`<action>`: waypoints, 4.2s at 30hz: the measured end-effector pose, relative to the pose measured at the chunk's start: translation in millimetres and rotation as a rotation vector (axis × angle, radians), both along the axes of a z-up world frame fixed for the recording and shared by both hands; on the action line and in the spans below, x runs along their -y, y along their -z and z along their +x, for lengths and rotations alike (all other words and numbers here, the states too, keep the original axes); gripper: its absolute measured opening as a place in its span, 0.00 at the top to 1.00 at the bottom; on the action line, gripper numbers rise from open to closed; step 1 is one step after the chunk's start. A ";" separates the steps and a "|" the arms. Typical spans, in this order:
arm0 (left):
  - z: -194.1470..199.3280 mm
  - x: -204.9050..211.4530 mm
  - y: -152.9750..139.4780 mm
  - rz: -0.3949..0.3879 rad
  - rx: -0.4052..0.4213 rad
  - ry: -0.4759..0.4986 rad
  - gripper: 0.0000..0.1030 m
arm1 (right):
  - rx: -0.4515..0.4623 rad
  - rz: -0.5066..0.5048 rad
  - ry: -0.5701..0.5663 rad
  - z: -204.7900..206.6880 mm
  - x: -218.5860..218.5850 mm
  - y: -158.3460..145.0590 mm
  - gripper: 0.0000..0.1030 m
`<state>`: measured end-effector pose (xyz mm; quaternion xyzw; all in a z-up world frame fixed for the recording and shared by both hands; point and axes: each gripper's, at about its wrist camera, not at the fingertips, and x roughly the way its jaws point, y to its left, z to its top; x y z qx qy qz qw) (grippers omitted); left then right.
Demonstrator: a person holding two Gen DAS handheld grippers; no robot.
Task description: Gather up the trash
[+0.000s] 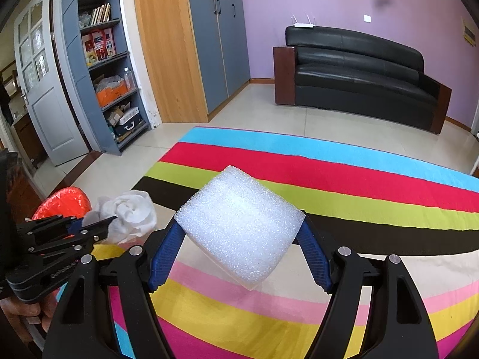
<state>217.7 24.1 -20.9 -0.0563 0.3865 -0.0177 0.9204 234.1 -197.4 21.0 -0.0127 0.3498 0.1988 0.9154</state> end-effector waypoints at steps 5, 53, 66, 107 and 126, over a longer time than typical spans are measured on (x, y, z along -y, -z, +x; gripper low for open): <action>-11.7 -11.6 -15.3 0.003 0.033 -0.020 0.80 | 0.016 0.001 -0.023 -5.8 -5.2 -5.7 0.32; -158.0 -182.5 -81.4 0.117 0.135 -0.388 0.80 | 0.095 0.020 -0.409 -80.6 -190.1 -36.9 0.32; -175.2 -208.8 -79.1 0.126 0.104 -0.460 0.79 | 0.073 -0.015 -0.535 -119.0 -244.3 -19.6 0.31; -243.1 -199.7 -45.9 0.018 -0.039 -0.498 0.16 | 0.028 -0.004 -0.481 -137.6 -205.7 -11.8 0.18; -257.1 -200.3 -45.9 -0.023 -0.064 -0.496 0.11 | 0.028 -0.011 -0.514 -155.1 -210.4 -16.1 0.18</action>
